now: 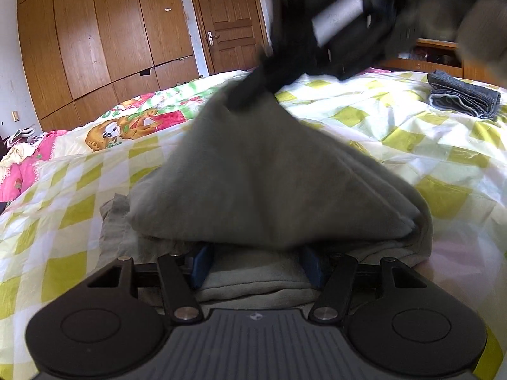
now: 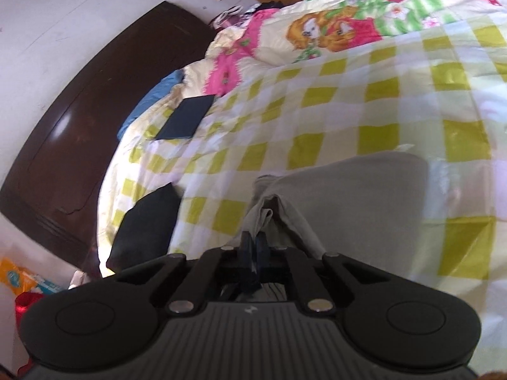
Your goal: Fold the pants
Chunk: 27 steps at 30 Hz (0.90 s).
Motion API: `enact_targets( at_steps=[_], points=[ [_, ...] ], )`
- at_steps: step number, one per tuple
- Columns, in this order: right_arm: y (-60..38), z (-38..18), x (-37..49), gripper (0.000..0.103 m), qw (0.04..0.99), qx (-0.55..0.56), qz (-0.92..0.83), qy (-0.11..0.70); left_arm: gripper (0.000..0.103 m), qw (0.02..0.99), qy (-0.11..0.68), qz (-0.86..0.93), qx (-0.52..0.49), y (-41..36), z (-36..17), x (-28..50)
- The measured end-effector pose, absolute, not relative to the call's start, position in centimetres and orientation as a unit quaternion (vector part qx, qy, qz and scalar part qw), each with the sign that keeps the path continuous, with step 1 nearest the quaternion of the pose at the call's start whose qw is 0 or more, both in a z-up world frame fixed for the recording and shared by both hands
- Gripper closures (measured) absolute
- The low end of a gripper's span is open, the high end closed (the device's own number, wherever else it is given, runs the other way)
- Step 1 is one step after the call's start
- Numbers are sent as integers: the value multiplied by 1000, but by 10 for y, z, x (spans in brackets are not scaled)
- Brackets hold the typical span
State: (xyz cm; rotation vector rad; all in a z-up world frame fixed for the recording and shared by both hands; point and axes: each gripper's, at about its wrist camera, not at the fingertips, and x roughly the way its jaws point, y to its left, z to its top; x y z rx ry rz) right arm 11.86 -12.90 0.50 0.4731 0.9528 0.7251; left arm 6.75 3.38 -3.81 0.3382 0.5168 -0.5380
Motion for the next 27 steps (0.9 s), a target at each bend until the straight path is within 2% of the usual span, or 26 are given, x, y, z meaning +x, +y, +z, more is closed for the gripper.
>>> enact_targets(
  at_steps=[1, 4, 7, 10, 13, 17, 22, 27],
  points=[
    [-120, 6, 114, 94, 790, 212, 352, 456, 30, 918, 251, -259, 165, 36, -37, 66],
    [-95, 4, 101, 90, 760, 174, 392, 488, 30, 921, 253, -252, 159, 47, -36, 58],
    [-89, 11, 100, 72, 768, 144, 399, 480, 30, 924, 260, -244, 138, 62, -34, 51],
    [-96, 23, 112, 72, 786, 148, 382, 463, 30, 927, 271, -237, 109, 78, -30, 46],
    [-96, 27, 143, 62, 822, 116, 329, 451, 30, 926, 288, -237, 61, 94, -26, 44],
    [-75, 13, 187, 62, 827, 100, 287, 472, 30, 921, 308, -237, 10, 112, -20, 38],
    [-42, 0, 202, 63, 827, -3, 287, 483, 30, 913, 333, -233, -46, 131, -12, 25],
    [-36, 0, 211, 62, 818, -9, 280, 502, 30, 905, 349, -223, -101, 147, -1, 16]
  ],
)
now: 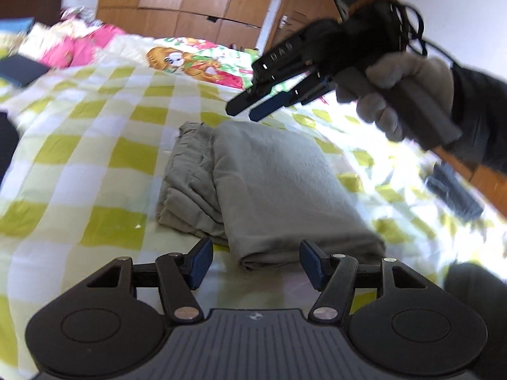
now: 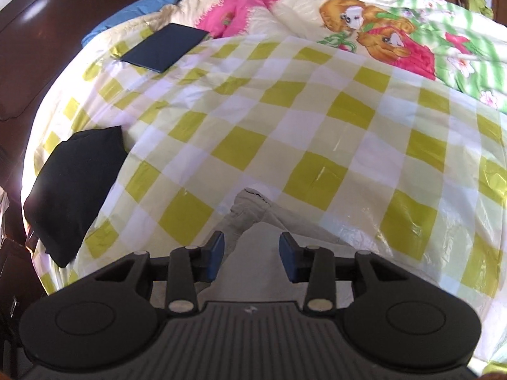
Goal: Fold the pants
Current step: 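Grasp the edge of the folded pants stack with the left gripper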
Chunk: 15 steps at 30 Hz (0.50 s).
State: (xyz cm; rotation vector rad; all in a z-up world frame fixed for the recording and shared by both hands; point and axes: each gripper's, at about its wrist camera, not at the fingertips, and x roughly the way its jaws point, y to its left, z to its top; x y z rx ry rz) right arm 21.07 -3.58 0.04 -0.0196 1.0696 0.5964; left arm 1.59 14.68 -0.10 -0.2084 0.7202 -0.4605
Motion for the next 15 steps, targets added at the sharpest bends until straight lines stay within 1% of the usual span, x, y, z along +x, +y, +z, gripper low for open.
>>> enact_targets(
  at_steps=[4, 9, 12, 14, 15],
  points=[
    [-21, -1, 206, 62, 814, -38, 285, 505, 30, 897, 361, -206, -151, 147, -1, 28],
    [-8, -12, 207, 61, 819, -138, 276, 484, 31, 894, 392, -179, -124, 125, -15, 45],
    [-17, -17, 215, 59, 804, -117, 295, 503, 40, 896, 395, -169, -115, 120, -18, 45],
    [-17, -20, 217, 57, 791, -123, 315, 510, 48, 896, 395, -168, -114, 119, -18, 45],
    [-15, -23, 218, 57, 787, -131, 319, 511, 50, 896, 396, -168, -113, 119, -17, 45]
  ],
)
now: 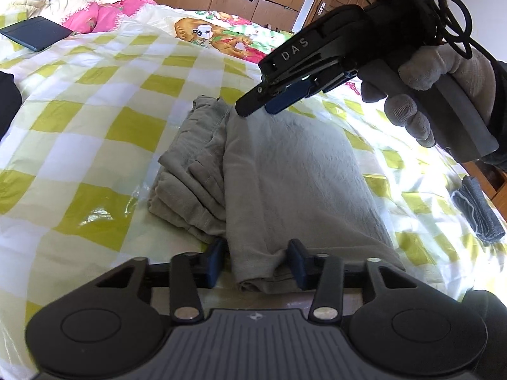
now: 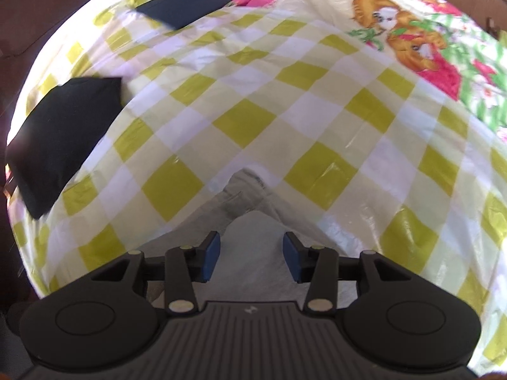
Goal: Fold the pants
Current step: 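Grasp the edge of the folded pants stack with the left gripper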
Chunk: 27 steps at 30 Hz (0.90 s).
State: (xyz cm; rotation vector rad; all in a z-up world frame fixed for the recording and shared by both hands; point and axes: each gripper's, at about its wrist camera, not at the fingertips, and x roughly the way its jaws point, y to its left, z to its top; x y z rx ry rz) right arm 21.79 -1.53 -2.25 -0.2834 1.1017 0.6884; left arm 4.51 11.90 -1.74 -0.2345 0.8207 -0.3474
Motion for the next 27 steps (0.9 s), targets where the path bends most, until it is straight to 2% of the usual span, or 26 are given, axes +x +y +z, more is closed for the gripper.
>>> enact_targets(
  at_steps=[5, 10, 14, 19, 24, 25, 27],
  points=[
    [-18, -24, 226, 57, 779, -142, 348, 503, 60, 895, 397, -177, -104, 116, -16, 45],
    [-14, -27, 235, 51, 754, -145, 381, 515, 67, 899, 391, -178, -86, 110, -12, 41],
    [-26, -17, 236, 51, 761, -84, 345, 543, 71, 906, 382, -177, -54, 102, -6, 39],
    [-20, -3, 216, 50, 758, -79, 317, 564, 75, 915, 353, -193, -17, 88, 6, 31],
    [7, -17, 219, 50, 755, -122, 268, 586, 75, 919, 334, -209, -2, 78, 10, 27],
    [10, -21, 221, 51, 752, -128, 263, 590, 75, 919, 333, -210, -3, 78, 9, 27],
    [11, -28, 222, 69, 753, -154, 242, 592, 75, 920, 328, -213, -4, 77, 10, 26]
  ],
)
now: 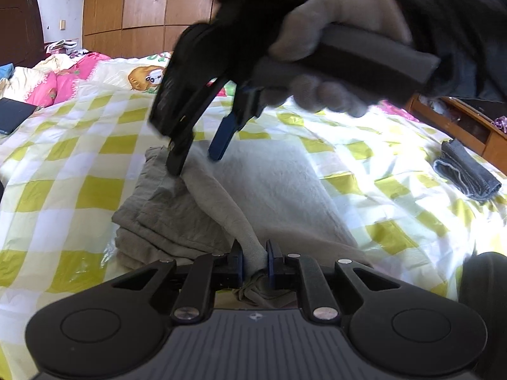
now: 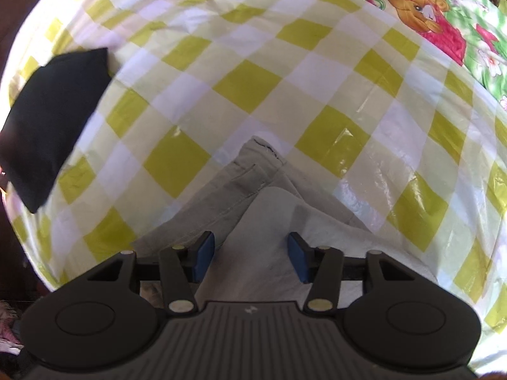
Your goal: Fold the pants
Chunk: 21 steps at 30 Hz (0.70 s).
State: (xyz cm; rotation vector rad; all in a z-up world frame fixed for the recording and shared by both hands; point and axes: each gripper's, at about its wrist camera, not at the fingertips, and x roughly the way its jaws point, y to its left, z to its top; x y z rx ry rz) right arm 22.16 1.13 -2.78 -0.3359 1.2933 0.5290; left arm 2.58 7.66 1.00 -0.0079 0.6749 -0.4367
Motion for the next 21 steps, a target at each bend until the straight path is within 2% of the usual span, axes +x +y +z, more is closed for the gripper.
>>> enact_targets(
  at_steps=[1, 9, 14, 21],
  points=[
    [7, -29, 223, 98, 752, -154, 234, 596, 75, 921, 327, -213, -4, 77, 10, 25],
    [-50, 36, 216, 100, 801, -68, 217, 554, 79, 929, 299, -215, -28, 91, 26, 27],
    [-44, 77, 214, 100, 821, -54, 237, 516, 81, 942, 269, -196, -42, 110, 48, 39],
    [5, 70, 228, 100, 818, -68, 266, 506, 81, 954, 254, -149, -55, 144, 58, 46]
  ],
)
